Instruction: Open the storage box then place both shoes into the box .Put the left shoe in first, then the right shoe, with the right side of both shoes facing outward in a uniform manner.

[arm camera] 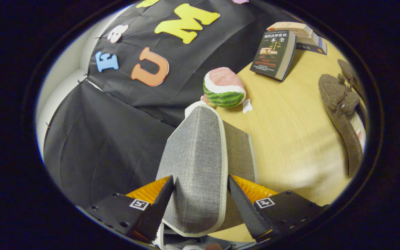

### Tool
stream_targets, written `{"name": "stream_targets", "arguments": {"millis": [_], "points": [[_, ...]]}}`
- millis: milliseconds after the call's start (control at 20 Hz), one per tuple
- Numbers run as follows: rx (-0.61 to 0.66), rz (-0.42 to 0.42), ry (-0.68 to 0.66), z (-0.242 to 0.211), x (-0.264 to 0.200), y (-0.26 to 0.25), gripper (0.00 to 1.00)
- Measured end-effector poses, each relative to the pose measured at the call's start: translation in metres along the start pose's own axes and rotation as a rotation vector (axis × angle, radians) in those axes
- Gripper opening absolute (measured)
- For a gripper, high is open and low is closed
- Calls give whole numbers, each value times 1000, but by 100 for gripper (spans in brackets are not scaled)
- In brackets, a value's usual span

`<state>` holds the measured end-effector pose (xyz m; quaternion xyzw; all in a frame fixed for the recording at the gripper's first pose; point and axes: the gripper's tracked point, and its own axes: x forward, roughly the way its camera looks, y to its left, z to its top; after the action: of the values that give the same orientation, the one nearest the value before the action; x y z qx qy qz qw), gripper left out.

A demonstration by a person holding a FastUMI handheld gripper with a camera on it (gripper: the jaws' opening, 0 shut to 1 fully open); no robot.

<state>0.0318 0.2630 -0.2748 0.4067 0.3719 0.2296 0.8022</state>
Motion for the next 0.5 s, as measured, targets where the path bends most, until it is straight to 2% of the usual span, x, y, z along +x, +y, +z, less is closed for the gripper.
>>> {"name": "stream_targets", "arguments": {"millis": [100,200,300,350,500], "points": [[5,0,-8,8,-8,3,93],[16,-6,-26,18,-21,6,81],[14,-8,-41,28,-34,9,81],[7,-26,-67,35,-41,9,72],[3,3,-53,38,-43,19,43]]}}
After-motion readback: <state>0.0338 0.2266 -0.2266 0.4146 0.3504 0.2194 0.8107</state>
